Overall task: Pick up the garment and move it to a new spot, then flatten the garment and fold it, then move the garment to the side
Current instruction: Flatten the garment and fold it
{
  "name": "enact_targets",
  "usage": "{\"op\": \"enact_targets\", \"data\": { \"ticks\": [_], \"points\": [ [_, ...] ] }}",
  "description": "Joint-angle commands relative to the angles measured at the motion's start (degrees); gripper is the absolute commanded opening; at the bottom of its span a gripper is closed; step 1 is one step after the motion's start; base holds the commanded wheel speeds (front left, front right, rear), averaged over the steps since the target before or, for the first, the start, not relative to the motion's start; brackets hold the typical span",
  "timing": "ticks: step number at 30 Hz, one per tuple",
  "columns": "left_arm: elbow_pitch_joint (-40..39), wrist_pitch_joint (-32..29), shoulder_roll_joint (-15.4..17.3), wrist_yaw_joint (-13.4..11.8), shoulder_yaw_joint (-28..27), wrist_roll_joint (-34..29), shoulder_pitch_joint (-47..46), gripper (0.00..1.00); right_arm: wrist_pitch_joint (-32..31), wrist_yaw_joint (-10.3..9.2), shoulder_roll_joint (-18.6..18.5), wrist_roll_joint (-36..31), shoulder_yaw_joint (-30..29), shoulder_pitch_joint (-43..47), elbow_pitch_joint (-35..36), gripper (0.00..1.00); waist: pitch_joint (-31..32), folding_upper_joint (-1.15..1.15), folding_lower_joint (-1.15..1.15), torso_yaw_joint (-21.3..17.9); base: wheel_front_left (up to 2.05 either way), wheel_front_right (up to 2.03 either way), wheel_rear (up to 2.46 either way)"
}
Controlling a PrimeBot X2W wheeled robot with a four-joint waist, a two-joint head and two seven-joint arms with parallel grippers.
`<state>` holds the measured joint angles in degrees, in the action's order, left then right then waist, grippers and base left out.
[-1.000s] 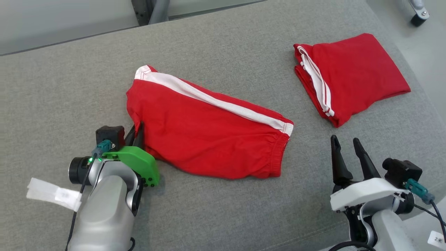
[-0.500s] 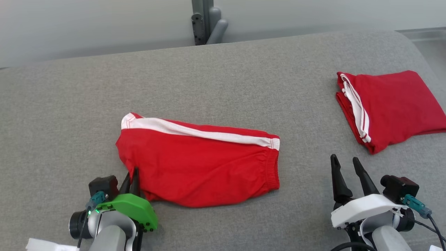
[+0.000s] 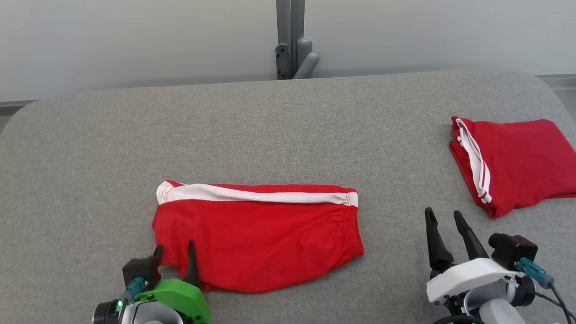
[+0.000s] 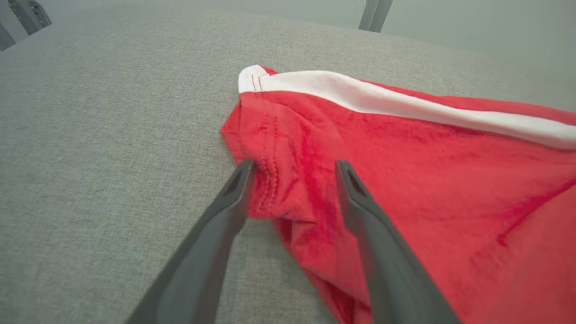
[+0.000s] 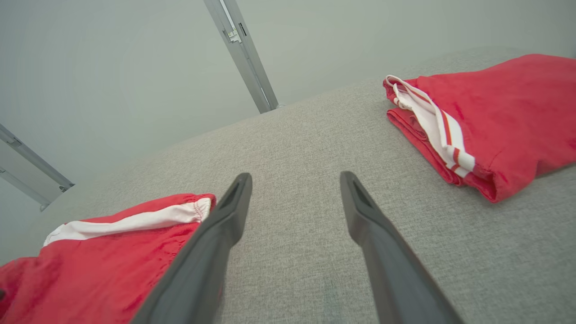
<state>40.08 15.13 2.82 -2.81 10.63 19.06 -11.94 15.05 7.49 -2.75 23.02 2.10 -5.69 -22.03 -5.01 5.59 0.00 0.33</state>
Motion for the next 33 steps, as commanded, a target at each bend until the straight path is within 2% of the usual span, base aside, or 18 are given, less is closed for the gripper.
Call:
{"op": "enact_targets", "data": {
  "ticks": [1, 9, 20, 24, 33],
  "points": [
    [-1.4, 0.0, 0.2, -0.5, -0.8, -1.5, 1.7, 1.00, 0.0, -0.02, -0.2, -0.1, -0.3, 1.1, 0.2, 1.00, 0.1, 0.00, 0.00, 0.0, 0.00, 0.00, 0.00],
    [-9.3, 0.0, 0.2, -0.8, -3.5, -6.2, 5.8, 1.00, 0.0, -0.02, -0.2, 0.2, 1.1, 0.7, 0.8, 1.00, 0.3, 0.00, 0.00, 0.9, 0.00, 0.00, 0.00],
    [-11.4, 0.0, 0.2, 0.0, -2.9, -6.8, 7.5, 1.00, 0.0, -0.01, -0.2, 1.6, 5.6, -3.5, -1.8, 1.00, -0.7, 0.00, 0.00, 6.1, 0.00, 0.00, 0.00],
    [-11.0, 0.0, 0.2, 0.4, -2.8, -6.0, 7.6, 1.00, 0.0, -0.02, -0.2, 1.3, 7.2, -5.3, -5.4, 1.00, -1.0, 0.00, 0.00, 8.4, 0.00, 0.00, 0.00],
    [-11.0, 0.0, 0.2, 0.5, -2.9, -5.8, 7.5, 1.00, 0.1, -0.02, -0.2, 3.1, 9.1, -9.7, -20.9, 1.00, -2.4, 0.00, 0.00, 11.1, 0.00, 0.00, 0.00]
  ]
}}
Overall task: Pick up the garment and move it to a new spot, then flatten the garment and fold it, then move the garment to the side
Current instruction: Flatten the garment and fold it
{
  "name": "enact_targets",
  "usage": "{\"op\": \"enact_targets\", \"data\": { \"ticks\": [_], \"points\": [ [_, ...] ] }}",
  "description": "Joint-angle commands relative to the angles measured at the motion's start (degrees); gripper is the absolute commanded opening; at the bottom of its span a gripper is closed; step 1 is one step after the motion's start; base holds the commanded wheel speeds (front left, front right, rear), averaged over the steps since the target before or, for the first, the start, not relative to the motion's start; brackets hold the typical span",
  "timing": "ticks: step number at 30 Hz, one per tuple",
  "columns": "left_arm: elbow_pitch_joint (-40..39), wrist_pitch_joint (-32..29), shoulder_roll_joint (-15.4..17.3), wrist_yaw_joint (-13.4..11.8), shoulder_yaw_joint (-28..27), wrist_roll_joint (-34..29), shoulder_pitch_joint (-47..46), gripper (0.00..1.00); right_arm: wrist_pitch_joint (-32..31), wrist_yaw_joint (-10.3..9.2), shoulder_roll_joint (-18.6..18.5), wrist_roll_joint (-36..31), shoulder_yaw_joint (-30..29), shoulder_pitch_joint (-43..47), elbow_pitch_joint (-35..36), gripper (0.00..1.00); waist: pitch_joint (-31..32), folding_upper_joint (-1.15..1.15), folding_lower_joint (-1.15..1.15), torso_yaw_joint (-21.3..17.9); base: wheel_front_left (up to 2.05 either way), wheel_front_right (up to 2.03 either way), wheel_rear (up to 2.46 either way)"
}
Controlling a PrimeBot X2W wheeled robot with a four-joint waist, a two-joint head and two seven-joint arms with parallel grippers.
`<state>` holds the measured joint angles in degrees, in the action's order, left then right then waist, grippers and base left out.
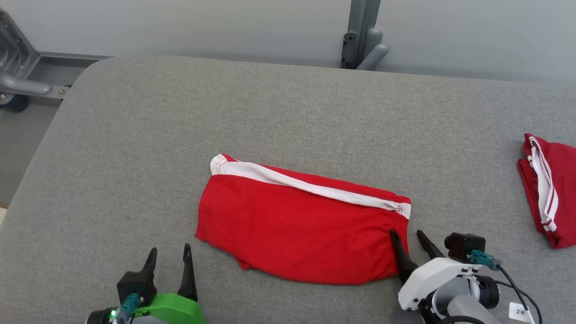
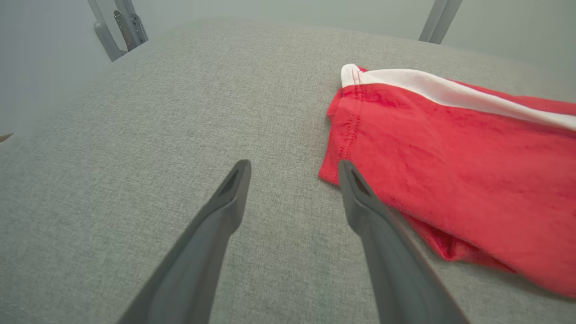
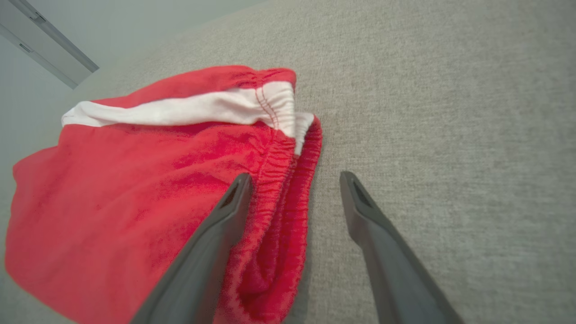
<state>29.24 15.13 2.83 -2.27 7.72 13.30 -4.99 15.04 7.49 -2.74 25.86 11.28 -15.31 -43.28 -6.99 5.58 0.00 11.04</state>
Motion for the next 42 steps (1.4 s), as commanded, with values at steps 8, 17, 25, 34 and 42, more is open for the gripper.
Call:
{"op": "enact_targets", "data": {
  "ticks": [8, 17, 25, 34, 42],
  "points": [
    [-0.3, 0.0, 0.2, -0.2, -0.3, -0.3, 0.0, 1.00, -0.1, -0.04, -0.2, 5.3, 3.6, -2.2, -7.1, 1.00, -1.0, 0.01, 0.00, 0.7, 0.00, 0.00, 0.00],
    [0.3, 0.0, 0.2, 0.1, -0.1, -0.2, 0.4, 1.00, -0.1, -0.13, -0.4, 12.0, 2.6, -4.7, -9.7, 0.00, -1.2, 0.01, 0.00, 0.6, 0.00, 0.00, 0.00],
    [0.4, 0.0, 0.2, 0.2, 0.1, 0.6, 1.4, 1.00, 0.0, -0.10, -6.4, 13.2, -1.8, -6.1, -10.0, 0.00, -1.2, 0.01, 0.00, -1.6, 0.00, 0.00, 0.00],
    [1.1, 0.0, 0.2, 0.2, 1.3, 2.0, 1.5, 1.00, -5.4, -0.01, -8.3, 17.8, 5.7, -6.4, -1.8, 0.00, -0.9, 0.01, 0.00, -5.0, 0.00, 0.00, 0.00],
    [1.2, 0.0, 0.2, -0.1, 3.3, 3.6, 0.8, 1.00, -15.6, -0.01, -10.4, 28.5, 16.3, -3.6, 17.4, 0.00, -0.5, 0.01, 0.00, -5.0, 0.00, 0.00, 0.00]
  ]
}}
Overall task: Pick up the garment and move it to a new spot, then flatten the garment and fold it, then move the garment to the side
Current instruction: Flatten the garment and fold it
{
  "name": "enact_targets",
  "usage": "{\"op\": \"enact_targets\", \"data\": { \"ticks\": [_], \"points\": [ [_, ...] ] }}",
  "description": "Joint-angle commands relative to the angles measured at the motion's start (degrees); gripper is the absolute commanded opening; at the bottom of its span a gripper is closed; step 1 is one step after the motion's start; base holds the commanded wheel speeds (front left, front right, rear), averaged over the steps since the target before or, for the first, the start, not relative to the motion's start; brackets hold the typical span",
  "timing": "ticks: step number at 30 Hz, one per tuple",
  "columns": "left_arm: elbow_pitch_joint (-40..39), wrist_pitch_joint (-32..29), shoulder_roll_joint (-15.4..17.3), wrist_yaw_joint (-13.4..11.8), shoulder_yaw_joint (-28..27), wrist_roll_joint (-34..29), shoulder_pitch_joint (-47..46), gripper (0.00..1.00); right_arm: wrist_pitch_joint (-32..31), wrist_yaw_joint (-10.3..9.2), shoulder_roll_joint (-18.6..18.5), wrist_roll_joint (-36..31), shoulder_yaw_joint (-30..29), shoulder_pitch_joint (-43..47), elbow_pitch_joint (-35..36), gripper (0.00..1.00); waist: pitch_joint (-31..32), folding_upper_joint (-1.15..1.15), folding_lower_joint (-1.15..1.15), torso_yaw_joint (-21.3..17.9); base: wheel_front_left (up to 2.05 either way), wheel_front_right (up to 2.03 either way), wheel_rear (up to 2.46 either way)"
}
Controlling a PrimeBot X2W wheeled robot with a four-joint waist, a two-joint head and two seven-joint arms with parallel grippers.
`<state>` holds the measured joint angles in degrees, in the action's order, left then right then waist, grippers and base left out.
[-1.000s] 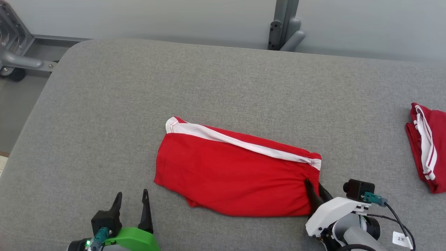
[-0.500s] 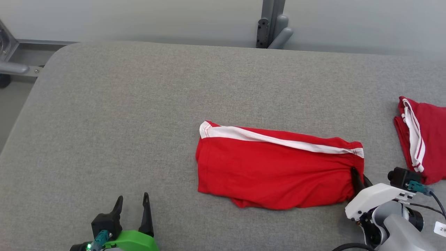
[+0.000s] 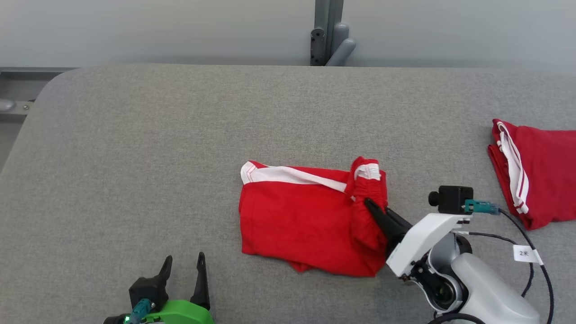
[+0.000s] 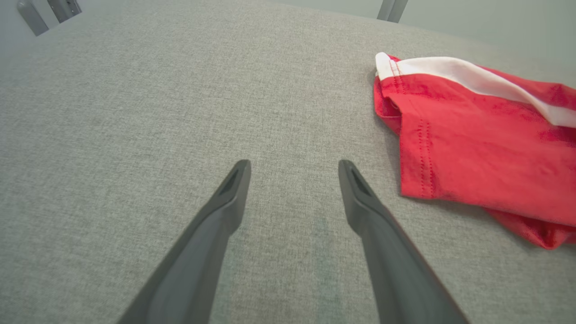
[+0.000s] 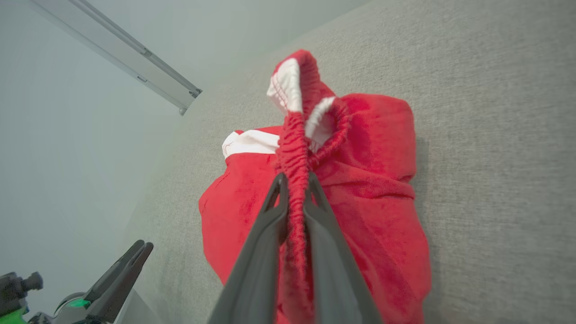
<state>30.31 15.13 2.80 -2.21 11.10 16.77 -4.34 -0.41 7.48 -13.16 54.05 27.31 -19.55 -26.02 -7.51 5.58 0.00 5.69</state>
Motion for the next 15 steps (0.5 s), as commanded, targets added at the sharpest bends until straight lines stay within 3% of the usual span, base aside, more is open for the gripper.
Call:
{"op": "enact_targets", "data": {
  "ticks": [1, 7, 15],
  "points": [
    [0.2, 0.0, 0.2, -0.2, 0.3, 0.1, 0.0, 1.00, -0.8, 0.00, 0.0, 0.9, 1.2, 0.7, 1.8, 0.00, 0.0, 0.00, 0.00, 0.8, 0.00, 0.00, 0.00],
    [0.1, 0.0, 0.2, -0.1, 1.8, 0.4, -0.7, 1.00, -2.3, 0.00, 2.1, 2.7, 4.9, -1.3, 5.0, 0.00, -0.6, 0.00, 0.00, 4.8, 0.00, 0.00, 0.00],
    [-0.5, -0.1, 0.2, -0.3, 4.2, 1.0, -2.3, 1.00, 1.6, 0.00, 6.0, -0.6, 7.6, -7.9, -5.2, 0.00, -2.5, 0.00, 0.00, 13.8, 0.00, 0.00, 0.00]
  ]
}}
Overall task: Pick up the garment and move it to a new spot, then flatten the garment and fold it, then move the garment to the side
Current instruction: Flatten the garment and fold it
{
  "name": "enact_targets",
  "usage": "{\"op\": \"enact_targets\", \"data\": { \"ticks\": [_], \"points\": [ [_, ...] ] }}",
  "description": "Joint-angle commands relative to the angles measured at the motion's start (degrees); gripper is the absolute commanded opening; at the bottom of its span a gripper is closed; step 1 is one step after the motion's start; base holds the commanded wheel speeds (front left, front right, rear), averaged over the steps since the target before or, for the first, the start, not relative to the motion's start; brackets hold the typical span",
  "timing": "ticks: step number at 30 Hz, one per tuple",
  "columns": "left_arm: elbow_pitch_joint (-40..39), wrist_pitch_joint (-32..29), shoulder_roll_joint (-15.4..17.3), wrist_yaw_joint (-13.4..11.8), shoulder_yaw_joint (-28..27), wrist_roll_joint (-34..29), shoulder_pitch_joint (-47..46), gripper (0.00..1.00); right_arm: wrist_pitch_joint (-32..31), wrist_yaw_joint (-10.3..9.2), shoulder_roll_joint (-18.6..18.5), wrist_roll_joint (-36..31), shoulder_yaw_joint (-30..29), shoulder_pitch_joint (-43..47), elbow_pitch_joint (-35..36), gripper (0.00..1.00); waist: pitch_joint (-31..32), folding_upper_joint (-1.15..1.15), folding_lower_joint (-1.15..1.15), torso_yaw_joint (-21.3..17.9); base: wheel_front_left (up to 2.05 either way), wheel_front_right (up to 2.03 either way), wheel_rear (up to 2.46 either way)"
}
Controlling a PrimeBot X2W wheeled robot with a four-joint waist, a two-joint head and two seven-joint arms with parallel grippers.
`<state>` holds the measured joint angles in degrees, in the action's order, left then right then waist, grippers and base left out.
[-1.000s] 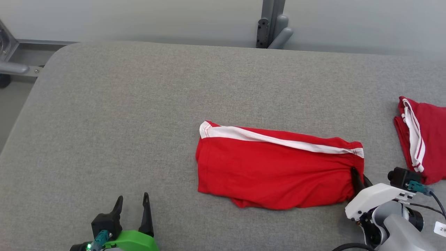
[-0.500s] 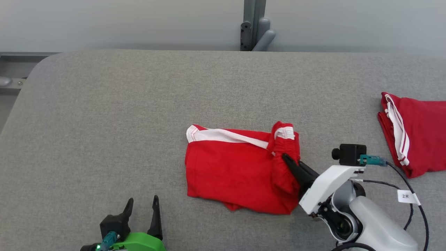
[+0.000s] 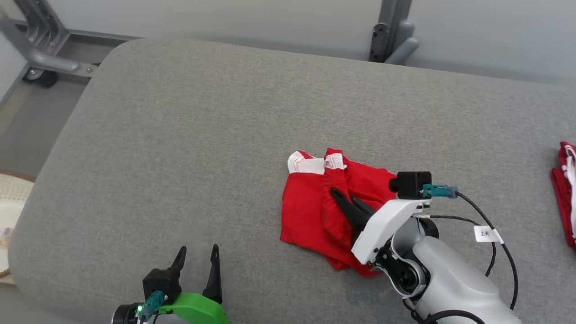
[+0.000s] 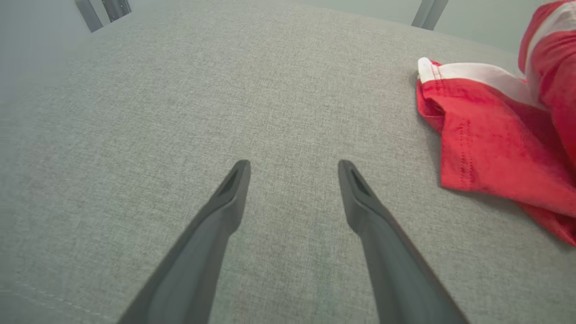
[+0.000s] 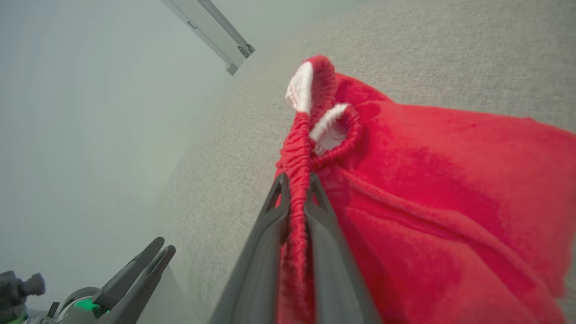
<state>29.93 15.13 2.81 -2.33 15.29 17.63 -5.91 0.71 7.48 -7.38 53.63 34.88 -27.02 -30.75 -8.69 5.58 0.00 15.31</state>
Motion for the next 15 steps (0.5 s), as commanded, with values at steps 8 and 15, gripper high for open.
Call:
{"op": "enact_targets", "data": {
  "ticks": [8, 15],
  "points": [
    [-0.4, -0.1, 0.2, -0.8, 0.0, 0.4, 0.0, 1.00, 5.6, 0.00, 2.1, -2.2, 1.9, -5.1, -9.7, 1.00, -2.3, 0.00, 0.00, 7.7, 0.00, 0.00, 0.00],
    [-1.1, -0.1, 0.2, -1.2, -2.1, -0.5, 0.9, 1.00, 10.4, 0.00, 2.0, -0.2, 2.1, -4.7, -11.3, 1.00, -1.2, 0.00, 0.00, 3.7, 0.00, 0.00, 0.00]
  ]
}}
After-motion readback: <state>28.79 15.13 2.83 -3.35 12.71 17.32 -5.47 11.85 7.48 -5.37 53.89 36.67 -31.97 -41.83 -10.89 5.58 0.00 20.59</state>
